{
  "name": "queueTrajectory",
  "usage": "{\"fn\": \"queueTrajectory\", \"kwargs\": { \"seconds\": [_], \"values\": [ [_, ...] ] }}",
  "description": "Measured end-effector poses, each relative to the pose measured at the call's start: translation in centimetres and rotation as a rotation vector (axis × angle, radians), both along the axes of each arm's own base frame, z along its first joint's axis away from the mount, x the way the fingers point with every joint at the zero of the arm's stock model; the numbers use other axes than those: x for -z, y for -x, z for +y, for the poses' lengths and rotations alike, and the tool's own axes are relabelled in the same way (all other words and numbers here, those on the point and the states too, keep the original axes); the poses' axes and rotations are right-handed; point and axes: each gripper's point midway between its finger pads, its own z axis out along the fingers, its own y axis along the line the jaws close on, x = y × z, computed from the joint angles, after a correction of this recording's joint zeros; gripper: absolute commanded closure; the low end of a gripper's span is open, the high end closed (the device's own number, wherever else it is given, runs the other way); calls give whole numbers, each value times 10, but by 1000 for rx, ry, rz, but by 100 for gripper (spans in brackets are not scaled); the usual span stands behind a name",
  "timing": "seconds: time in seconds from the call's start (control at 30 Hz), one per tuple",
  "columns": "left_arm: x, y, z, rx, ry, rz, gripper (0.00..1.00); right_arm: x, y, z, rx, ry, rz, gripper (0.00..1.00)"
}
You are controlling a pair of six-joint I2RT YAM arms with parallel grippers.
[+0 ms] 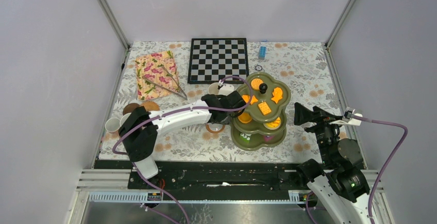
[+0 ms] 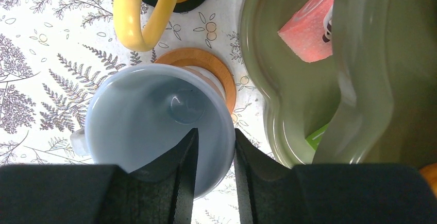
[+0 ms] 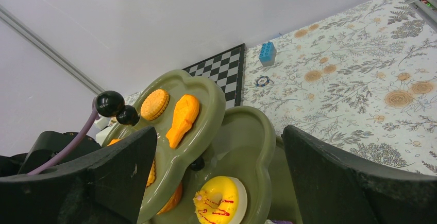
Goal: Serve the afternoon tea
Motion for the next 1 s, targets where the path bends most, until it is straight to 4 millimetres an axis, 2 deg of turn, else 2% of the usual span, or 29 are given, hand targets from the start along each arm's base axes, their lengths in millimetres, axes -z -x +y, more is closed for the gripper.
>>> {"fn": "queueTrajectory", "kwargs": {
  "seconds": [0.17,0.37,0.47,0.57,0.77,0.9,1.0],
  "values": [
    [-1,0,1,2,-5,-1,53,0,0,0,0,0,0,2],
    [-5,2,8,2,-24,-2,46,0,0,0,0,0,0,2],
    [-12,4,12,4,-22,-8,38,0,0,0,0,0,0,2],
    [-27,4,13,16,4,-34,28,0,0,0,-1,0,0,2],
    [-70,8,23,46,89,-114,16,0,0,0,-2,0,-1,2],
    [-90,18,50,59,129,-174,12,0,-1,1,-2,1,1,2],
    [-101,15,90,-2,163,-229,11,0,-1,1,-3,0,1,2]
  ]
}}
